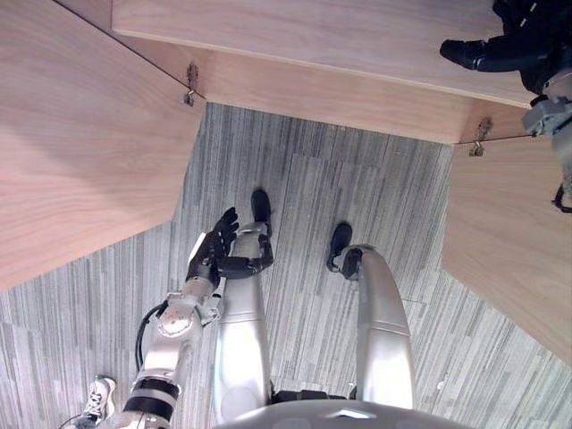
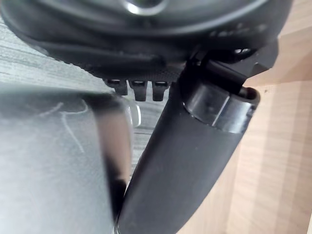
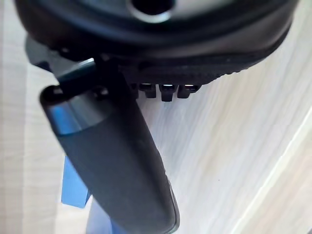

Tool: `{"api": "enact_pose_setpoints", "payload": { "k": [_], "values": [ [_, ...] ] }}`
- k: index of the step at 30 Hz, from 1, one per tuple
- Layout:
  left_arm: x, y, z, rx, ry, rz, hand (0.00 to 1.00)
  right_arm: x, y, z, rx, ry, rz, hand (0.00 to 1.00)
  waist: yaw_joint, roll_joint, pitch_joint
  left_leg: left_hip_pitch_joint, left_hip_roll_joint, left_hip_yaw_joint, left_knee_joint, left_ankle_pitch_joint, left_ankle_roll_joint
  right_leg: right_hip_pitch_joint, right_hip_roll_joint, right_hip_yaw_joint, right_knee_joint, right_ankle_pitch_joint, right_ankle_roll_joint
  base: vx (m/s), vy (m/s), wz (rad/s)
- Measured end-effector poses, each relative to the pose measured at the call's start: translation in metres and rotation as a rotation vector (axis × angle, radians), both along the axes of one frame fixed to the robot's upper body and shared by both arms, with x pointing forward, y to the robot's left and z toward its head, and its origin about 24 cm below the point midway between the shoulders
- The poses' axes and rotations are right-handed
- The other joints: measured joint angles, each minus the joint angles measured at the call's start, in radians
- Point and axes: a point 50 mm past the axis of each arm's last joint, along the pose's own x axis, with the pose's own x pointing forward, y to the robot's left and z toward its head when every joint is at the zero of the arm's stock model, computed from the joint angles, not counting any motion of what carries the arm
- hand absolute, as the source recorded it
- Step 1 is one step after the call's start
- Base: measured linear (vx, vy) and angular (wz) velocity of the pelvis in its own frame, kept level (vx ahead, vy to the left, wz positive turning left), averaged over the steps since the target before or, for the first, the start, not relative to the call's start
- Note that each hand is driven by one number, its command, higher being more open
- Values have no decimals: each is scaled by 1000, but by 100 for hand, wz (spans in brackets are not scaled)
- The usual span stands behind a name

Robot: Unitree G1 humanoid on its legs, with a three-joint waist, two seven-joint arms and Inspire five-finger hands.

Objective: Walk over to the cabinet, pick up the folder, carry it to the office cabinet, place the folder inside the office cabinet, then close the office cabinet door

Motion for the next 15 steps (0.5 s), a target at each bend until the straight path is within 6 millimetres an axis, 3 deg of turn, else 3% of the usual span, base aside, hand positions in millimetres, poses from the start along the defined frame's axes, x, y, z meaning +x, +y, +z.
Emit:
{"api": "enact_pose_setpoints", "payload": {
  "k": [6,15],
  "values": [
    [0,3,0,12,5,-18,100,-3,2,-14,-106,74,30,100,3,-11,-7,30,2,9,-16,-1,0,29,1,1,-15,0,0,20,31,0],
    [-1,4,-2,36,15,-39,100,-10,3,-28,-116,109,72,100,9,-22,-18,45,3,16,-31,-2,-1,43,2,0,-37,1,0,27,41,0]
  ]
}}
